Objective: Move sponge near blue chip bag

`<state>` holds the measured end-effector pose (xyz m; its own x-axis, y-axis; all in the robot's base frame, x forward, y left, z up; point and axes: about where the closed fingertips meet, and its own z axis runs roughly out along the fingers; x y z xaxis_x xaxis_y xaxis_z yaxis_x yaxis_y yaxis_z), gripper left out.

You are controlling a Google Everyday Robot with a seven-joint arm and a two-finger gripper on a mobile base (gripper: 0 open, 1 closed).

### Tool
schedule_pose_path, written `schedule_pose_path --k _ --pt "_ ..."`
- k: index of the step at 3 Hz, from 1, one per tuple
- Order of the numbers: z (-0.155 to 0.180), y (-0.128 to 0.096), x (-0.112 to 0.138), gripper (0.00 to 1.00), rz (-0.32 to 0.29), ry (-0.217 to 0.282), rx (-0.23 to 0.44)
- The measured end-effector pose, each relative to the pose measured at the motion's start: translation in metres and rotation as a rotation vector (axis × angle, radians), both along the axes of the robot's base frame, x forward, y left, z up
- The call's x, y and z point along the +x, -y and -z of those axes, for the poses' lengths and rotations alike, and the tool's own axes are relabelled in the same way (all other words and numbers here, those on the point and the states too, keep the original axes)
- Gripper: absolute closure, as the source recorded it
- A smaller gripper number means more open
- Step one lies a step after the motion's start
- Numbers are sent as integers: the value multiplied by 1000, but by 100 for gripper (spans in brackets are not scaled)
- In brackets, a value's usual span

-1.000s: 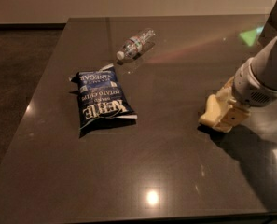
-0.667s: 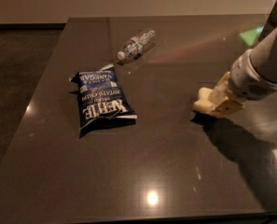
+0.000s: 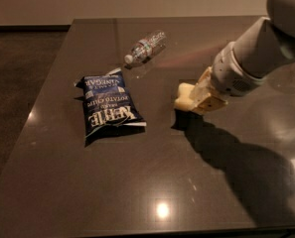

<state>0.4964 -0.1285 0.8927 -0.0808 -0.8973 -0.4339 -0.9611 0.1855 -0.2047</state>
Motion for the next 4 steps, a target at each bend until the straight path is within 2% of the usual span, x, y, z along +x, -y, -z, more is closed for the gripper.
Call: schedule_pose_path --k 1,2,3,4 --pt "-5 -41 6 100 -68 24 42" --pt "-3 -68 10 88 -108 35 54" --pt "0 -82 11 64 -129 32 62" --pt "-1 -83 10 33 -132 33 60"
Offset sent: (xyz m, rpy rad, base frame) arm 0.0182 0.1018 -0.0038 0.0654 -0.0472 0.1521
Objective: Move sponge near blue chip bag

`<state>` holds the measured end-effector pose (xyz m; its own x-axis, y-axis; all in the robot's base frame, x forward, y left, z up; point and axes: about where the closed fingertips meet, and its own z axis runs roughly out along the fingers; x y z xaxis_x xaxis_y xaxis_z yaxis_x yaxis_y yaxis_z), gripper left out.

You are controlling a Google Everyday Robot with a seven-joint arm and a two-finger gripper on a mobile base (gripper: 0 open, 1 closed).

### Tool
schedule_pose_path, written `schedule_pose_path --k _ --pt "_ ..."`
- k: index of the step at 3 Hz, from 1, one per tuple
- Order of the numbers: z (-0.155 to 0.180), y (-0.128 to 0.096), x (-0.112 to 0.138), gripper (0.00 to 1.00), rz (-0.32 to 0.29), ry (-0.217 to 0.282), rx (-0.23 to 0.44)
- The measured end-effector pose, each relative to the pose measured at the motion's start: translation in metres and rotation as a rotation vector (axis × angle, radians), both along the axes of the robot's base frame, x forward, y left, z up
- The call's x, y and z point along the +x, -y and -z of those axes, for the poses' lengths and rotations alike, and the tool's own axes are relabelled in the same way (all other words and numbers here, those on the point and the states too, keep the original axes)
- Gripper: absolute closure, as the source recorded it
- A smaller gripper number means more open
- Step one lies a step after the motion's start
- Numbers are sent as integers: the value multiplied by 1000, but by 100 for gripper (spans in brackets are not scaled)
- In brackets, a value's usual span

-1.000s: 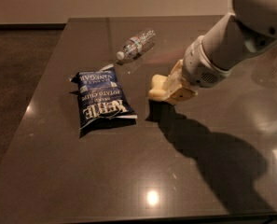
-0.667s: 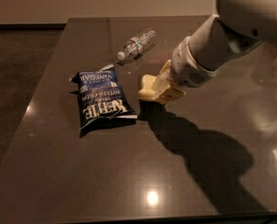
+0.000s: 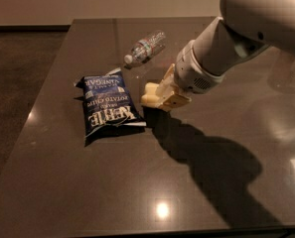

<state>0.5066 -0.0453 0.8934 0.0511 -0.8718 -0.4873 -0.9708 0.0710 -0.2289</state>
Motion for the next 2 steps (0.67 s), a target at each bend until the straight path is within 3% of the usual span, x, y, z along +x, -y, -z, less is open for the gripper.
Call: schedule_pose_path --k 1,2 --pt "0 -1 -1 2 -3 1 -1" --pt "-1 -2 -1 0 -4 1 -2"
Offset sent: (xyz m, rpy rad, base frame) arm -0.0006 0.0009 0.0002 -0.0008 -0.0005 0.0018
